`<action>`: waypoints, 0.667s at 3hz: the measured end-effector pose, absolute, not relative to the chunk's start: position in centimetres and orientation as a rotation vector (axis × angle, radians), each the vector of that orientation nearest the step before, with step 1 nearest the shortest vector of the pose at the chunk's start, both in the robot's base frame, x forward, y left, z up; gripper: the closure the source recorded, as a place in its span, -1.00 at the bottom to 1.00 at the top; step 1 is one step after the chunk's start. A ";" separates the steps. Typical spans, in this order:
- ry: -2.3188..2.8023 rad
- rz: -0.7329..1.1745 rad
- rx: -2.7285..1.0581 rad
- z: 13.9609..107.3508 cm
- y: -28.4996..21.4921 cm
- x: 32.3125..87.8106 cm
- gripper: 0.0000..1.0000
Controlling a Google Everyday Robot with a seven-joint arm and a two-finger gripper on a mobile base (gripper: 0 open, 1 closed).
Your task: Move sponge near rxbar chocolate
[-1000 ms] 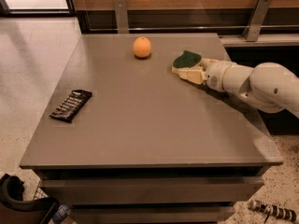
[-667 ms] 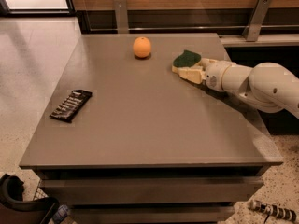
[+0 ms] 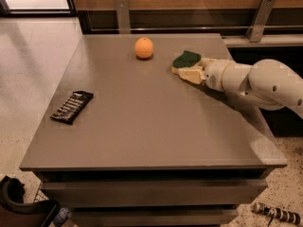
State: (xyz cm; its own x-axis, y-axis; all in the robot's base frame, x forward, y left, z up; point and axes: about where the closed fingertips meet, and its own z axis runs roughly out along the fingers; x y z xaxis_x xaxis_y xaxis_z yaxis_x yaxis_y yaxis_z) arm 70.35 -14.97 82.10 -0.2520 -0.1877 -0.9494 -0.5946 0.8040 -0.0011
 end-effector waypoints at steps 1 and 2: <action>1.864 0.376 -0.663 83.5 -15.0 68.9 1.00; 1.872 0.316 -0.764 87.1 -14.8 64.8 1.00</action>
Offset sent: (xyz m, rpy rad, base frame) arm -0.0915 -0.0037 0.0859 -0.2584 0.0004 0.0691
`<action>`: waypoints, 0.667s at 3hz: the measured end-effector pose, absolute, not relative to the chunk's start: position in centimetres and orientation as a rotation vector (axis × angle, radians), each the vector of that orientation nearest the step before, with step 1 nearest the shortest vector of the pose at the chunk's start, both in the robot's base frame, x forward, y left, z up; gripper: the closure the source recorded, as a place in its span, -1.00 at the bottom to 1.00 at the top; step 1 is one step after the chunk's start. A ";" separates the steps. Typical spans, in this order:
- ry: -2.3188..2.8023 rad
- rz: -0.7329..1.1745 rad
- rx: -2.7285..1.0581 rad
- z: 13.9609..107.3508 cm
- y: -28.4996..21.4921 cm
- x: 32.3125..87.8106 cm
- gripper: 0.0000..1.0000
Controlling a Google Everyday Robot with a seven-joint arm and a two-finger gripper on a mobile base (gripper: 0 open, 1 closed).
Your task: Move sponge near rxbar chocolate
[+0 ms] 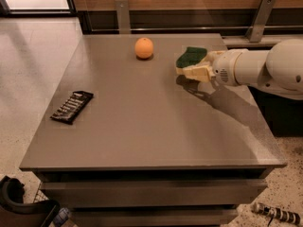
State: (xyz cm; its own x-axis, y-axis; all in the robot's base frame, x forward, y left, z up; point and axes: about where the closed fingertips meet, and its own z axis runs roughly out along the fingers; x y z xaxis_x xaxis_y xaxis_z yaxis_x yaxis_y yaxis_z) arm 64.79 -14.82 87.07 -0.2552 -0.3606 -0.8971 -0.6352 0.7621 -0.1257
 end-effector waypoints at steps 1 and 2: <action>1.860 0.339 -0.852 88.8 -14.0 60.6 1.00; 1.807 0.460 -0.951 89.0 -10.9 54.2 1.00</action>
Offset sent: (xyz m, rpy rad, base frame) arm -0.1602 0.0651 0.0312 0.0441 0.0115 0.3226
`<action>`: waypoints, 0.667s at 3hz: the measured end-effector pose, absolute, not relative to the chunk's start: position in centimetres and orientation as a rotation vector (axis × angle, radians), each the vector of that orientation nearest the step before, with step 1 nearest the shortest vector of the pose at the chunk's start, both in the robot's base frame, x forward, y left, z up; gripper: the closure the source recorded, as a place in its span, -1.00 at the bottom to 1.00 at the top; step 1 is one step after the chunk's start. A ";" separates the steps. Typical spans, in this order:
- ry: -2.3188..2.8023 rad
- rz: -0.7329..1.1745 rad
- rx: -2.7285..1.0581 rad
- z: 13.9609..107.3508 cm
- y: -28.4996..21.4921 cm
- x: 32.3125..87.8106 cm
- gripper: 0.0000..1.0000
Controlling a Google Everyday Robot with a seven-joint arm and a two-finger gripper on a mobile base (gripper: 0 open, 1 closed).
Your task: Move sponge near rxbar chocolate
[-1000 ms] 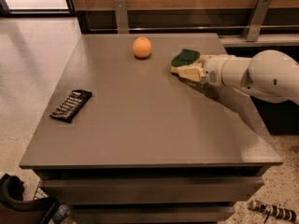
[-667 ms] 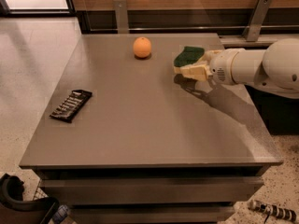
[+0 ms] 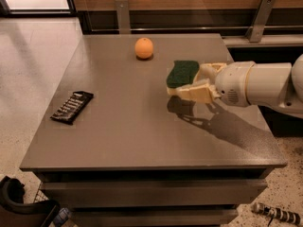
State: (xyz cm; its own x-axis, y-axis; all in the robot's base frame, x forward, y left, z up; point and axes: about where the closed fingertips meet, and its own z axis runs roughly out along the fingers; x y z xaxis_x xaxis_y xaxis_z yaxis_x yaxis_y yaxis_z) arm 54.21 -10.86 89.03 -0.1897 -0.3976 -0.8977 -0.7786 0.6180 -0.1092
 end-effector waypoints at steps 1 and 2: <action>1.710 0.596 -1.009 88.7 -5.1 49.4 1.00; 1.616 0.703 -1.049 88.4 0.7 46.4 1.00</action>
Offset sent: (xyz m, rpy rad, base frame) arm -0.1051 0.1612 -0.0108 0.2202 -0.0552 0.3020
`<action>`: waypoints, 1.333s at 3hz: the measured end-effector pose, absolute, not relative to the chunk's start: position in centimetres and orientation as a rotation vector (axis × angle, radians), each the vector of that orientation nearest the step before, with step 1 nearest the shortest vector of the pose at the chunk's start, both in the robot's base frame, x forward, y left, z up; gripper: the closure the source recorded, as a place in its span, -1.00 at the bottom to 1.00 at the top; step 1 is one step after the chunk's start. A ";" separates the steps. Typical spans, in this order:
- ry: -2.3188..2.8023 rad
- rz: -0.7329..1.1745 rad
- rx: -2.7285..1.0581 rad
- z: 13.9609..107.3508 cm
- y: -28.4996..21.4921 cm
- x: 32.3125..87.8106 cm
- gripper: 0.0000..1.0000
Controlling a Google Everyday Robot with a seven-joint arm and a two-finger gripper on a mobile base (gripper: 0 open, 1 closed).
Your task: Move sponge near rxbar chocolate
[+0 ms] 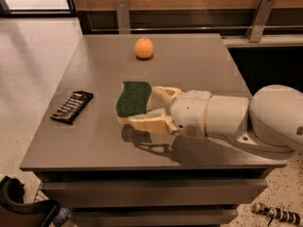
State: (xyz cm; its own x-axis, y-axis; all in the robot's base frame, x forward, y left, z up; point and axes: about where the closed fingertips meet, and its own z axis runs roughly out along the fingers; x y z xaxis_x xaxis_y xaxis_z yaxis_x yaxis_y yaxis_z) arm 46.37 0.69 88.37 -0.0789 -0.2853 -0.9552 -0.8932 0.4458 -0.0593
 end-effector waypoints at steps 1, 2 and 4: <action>1.569 0.775 -1.100 87.6 5.0 45.6 1.00; 1.553 0.817 -1.120 85.8 8.6 46.5 1.00; 1.548 0.816 -1.128 86.0 9.0 46.3 0.12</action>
Offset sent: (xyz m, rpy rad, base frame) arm 0.0155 0.1066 -0.0430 0.0549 0.0210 0.1284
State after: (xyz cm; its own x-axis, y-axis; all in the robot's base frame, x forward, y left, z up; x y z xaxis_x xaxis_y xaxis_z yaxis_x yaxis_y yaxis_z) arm 46.30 8.99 86.04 -0.0522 -0.2583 -0.9647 -0.9417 0.3341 -0.0385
